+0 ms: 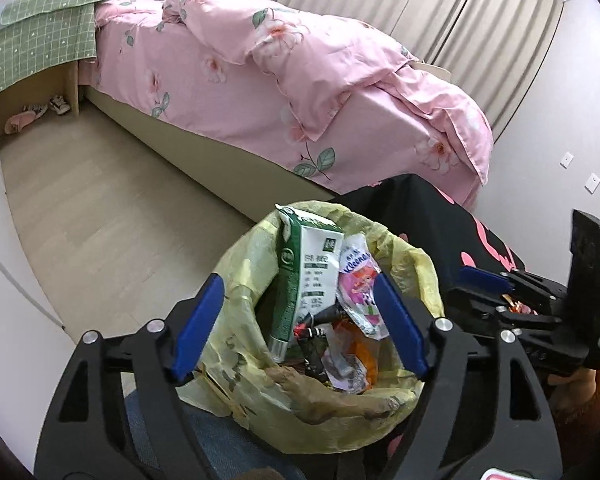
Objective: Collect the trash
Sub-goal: 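Carry the yellow candy bag and Kleenex packet to the trash bag and open both tools, then move both empty tools back to the trash pile on the table, then grasp the red-gold snack bag with the left tool while the right tool approaches the pink caterpillar toy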
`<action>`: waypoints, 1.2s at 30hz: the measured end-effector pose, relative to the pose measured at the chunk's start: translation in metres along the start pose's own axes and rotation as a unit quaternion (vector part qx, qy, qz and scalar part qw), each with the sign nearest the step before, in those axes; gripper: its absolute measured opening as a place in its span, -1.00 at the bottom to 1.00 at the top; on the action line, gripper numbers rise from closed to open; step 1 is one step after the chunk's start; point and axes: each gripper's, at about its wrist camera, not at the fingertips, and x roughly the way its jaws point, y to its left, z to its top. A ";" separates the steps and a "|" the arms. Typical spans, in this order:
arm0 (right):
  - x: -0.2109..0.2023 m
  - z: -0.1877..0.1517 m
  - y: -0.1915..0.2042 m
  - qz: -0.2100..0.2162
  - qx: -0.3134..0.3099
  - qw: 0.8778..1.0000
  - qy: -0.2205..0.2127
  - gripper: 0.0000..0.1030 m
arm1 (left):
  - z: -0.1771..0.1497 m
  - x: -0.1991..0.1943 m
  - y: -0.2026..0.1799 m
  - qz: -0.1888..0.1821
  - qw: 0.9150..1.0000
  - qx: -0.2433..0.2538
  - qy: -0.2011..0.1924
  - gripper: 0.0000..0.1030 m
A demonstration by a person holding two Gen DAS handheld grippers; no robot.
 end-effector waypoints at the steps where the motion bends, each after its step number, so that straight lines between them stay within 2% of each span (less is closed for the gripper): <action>1: -0.006 -0.003 -0.005 -0.005 0.006 1.000 -0.004 -0.21 | 0.000 0.000 -0.003 -0.003 1.000 0.002 0.001 0.45; 8: -0.081 -0.052 -0.046 -0.080 0.061 0.994 -0.045 -0.21 | -0.008 0.004 -0.055 -0.038 0.997 0.062 0.006 0.57; 10: -0.106 -0.072 -0.063 -0.108 0.083 0.989 -0.053 -0.12 | -0.012 0.007 -0.079 -0.055 0.995 0.086 0.010 0.58; 12: -0.126 -0.090 -0.075 -0.127 0.097 0.985 -0.062 0.11 | -0.016 0.009 -0.098 -0.073 0.992 0.105 0.014 0.59; 14: -0.148 -0.110 -0.086 -0.147 0.106 0.981 -0.072 0.11 | -0.022 0.012 -0.123 -0.094 0.987 0.130 0.018 0.59; 17: -0.165 -0.132 -0.099 -0.169 0.119 0.977 -0.058 0.11 | -0.028 0.019 -0.154 -0.120 0.979 0.160 0.026 0.59; 20: -0.180 -0.157 -0.112 -0.190 0.136 0.971 -0.044 0.11 | -0.036 0.027 -0.177 -0.148 0.974 0.167 0.041 0.59; 26: -0.201 -0.199 -0.129 -0.236 0.175 0.955 -0.039 0.12 | -0.060 0.035 -0.220 -0.170 0.959 0.214 0.070 0.60; 30: -0.210 -0.220 -0.136 -0.241 0.201 0.948 -0.049 0.12 | -0.069 0.041 -0.239 -0.181 0.952 0.235 0.083 0.60; 34: -0.214 -0.233 -0.143 -0.250 0.218 0.942 -0.056 0.12 | -0.062 0.056 -0.264 -0.214 0.937 0.264 0.077 0.68; 36: -0.215 -0.236 -0.146 -0.250 0.225 0.940 -0.061 0.12 | -0.054 0.077 -0.280 -0.238 0.928 0.270 0.096 0.75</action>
